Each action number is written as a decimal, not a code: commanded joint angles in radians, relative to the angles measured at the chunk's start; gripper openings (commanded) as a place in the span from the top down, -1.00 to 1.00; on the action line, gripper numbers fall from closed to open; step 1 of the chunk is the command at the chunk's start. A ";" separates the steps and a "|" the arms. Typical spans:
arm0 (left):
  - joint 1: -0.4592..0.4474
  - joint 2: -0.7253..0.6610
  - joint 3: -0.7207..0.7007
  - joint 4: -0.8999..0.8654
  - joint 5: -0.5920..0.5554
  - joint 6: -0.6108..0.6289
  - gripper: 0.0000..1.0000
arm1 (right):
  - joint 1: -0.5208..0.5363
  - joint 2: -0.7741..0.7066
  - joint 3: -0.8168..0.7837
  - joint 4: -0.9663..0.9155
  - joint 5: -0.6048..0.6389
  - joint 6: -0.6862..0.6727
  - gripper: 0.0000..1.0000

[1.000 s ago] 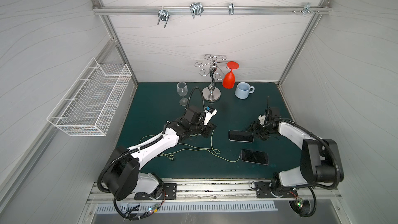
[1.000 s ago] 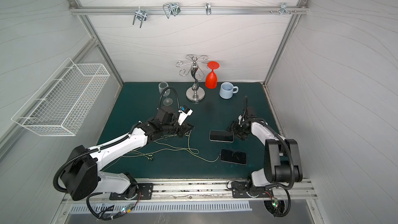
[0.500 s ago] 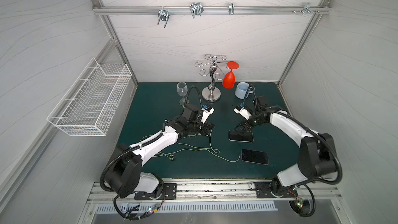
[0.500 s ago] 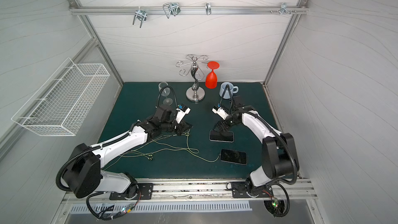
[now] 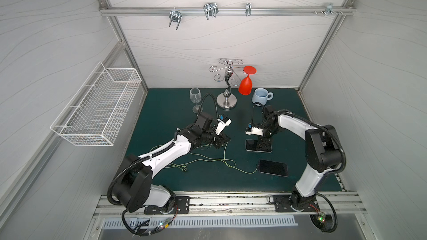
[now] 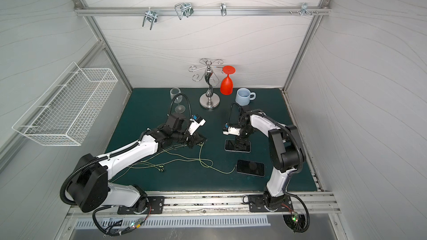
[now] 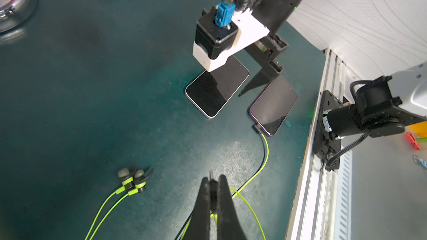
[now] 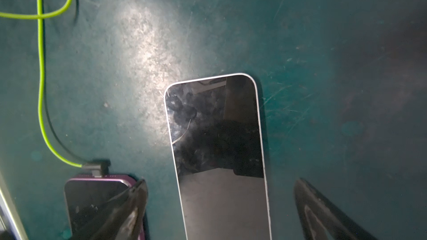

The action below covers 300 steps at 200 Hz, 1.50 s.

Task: Plug wired earphones into phones
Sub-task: Pick up the phone at the center of the board.

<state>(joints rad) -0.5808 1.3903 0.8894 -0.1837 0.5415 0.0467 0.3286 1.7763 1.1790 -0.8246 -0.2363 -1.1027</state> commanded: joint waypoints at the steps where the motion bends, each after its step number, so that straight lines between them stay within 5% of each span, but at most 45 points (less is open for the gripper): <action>1: 0.008 0.006 0.028 -0.042 0.028 0.070 1.00 | 0.009 0.033 -0.014 -0.045 0.030 -0.111 -0.98; 44: 0.014 0.014 0.047 -0.112 0.048 0.130 1.00 | 0.008 0.078 -0.029 -0.006 0.157 -0.163 -0.98; 151: 0.033 0.044 0.084 -0.146 0.070 0.149 1.00 | 0.040 0.176 -0.005 -0.056 0.117 -0.143 -0.76; 233: 0.038 0.030 0.069 -0.145 0.069 0.145 1.00 | 0.071 0.103 -0.157 0.057 0.155 -0.124 -0.84; 300: 0.038 0.026 0.068 -0.115 0.064 0.116 1.00 | 0.073 0.104 -0.171 0.085 0.197 -0.148 -0.63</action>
<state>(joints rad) -0.5476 1.4220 0.9314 -0.3317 0.5919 0.1684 0.3859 1.7920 1.0874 -0.7219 -0.0269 -1.2232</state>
